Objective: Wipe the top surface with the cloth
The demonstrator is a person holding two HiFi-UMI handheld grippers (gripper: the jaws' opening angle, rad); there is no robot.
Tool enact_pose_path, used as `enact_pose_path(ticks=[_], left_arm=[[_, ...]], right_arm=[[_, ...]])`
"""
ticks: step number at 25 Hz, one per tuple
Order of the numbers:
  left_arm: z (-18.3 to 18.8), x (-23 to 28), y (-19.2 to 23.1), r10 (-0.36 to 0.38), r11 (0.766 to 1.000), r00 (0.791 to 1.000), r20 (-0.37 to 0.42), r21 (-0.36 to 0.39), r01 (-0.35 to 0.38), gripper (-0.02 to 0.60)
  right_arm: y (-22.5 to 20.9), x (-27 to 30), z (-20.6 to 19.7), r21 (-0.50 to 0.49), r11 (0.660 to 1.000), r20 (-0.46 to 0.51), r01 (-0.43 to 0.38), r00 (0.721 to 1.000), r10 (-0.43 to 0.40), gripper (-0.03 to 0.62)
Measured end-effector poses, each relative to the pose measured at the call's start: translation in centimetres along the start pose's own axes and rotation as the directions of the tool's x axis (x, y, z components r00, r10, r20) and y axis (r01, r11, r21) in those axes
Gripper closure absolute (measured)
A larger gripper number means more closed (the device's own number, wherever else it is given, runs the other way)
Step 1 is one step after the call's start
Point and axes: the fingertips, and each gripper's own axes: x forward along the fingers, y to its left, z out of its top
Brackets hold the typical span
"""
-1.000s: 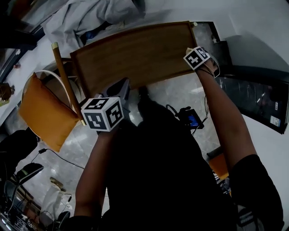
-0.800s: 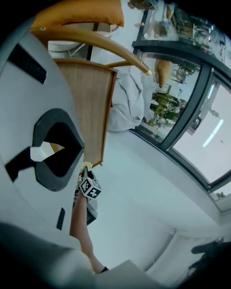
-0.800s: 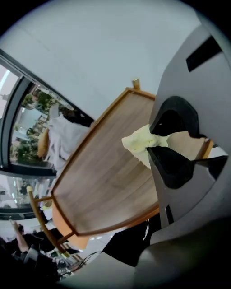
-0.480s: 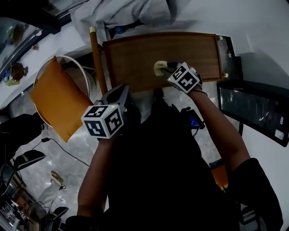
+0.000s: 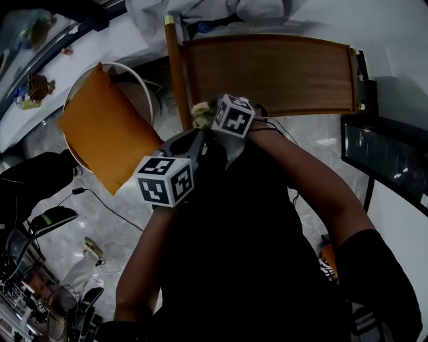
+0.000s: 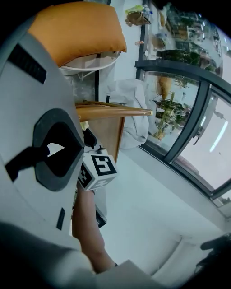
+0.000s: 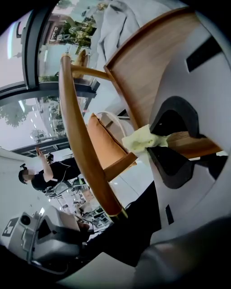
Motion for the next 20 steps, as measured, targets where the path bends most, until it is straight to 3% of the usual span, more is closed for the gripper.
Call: enact_pose_path(ticks=[11, 15, 20], left_arm=[[-1.4, -0.2, 1.2, -0.007, 1.0, 0.999, -0.044, 0.016, 0.008, 0.569], [-0.8, 0.7, 0.0, -0.022, 0.999, 0.998, -0.051, 0.032, 0.024, 0.569], [-0.7, 1.9, -1.3, -0.03, 0.998, 0.997, -0.077, 0.053, 0.034, 0.569]], right_arm=[[-0.2, 2.8, -0.3, -0.086, 0.996, -0.065, 0.003, 0.998, -0.008, 0.513], [-0.6, 2.3, -2.0, -0.114, 0.993, -0.121, -0.005, 0.993, -0.009, 0.513], [-1.3, 0.8, -4.2, -0.104, 0.994, -0.102, 0.016, 0.994, -0.027, 0.516]])
